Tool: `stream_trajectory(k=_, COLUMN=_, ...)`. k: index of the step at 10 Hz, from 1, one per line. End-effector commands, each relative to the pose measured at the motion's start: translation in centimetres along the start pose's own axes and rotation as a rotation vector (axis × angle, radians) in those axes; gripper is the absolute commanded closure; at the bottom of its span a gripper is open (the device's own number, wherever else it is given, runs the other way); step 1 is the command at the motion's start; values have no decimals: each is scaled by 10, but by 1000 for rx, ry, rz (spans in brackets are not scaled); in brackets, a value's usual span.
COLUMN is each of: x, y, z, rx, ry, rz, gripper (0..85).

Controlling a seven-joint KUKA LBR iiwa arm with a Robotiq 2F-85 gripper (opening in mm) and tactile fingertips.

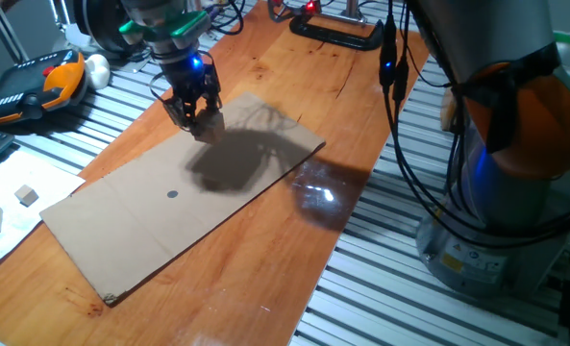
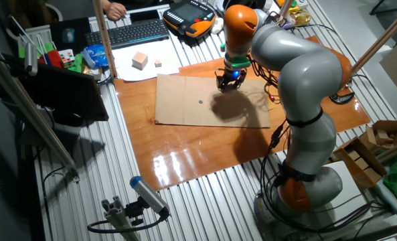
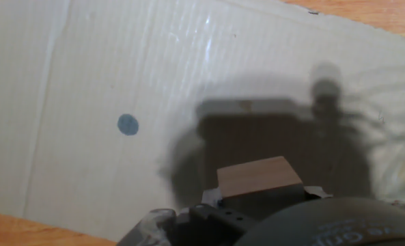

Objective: Grab the block and place it at the designated location

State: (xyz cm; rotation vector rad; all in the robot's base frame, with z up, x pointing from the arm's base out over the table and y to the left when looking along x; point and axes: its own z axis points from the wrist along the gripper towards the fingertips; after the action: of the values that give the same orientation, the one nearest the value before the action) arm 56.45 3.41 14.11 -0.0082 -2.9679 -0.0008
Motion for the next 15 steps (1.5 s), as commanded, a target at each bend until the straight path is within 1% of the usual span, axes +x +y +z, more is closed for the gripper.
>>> stream_trajectory(k=1, x=0, y=0, z=0, rx=-3, ry=-1, rz=-2, gripper=350)
stream_trajectory(k=2, x=0, y=0, z=0, rx=-6, ry=2, rz=11, gripper=350)
stream_trajectory(k=3, x=-4, y=11, z=0, rx=-6, ry=6, rz=26, gripper=343)
stream_trajectory(k=4, x=-9, y=24, z=1, rx=-13, ry=6, rz=36, gripper=340)
stream_trajectory(k=5, x=-15, y=37, z=2, rx=-12, ry=3, rz=50, gripper=337)
stream_trajectory(k=6, x=-20, y=48, z=3, rx=-11, ry=1, rz=59, gripper=333)
stream_trajectory(k=7, x=-28, y=57, z=6, rx=-21, ry=0, rz=64, gripper=327)
stream_trajectory(k=8, x=-35, y=63, z=12, rx=-37, ry=-5, rz=66, gripper=327)
stream_trajectory(k=9, x=-39, y=72, z=22, rx=-45, ry=-17, rz=74, gripper=327)
stream_trajectory(k=11, x=-47, y=96, z=46, rx=-42, ry=-63, rz=96, gripper=313)
stream_trajectory(k=12, x=-49, y=103, z=55, rx=-30, ry=-82, rz=104, gripper=303)
stream_trajectory(k=13, x=-50, y=107, z=61, rx=-19, ry=-90, rz=105, gripper=300)
stream_trajectory(k=14, x=-50, y=108, z=63, rx=-15, ry=-86, rz=106, gripper=293)
stream_trajectory(k=15, x=-51, y=106, z=66, rx=-26, ry=-71, rz=106, gripper=293)
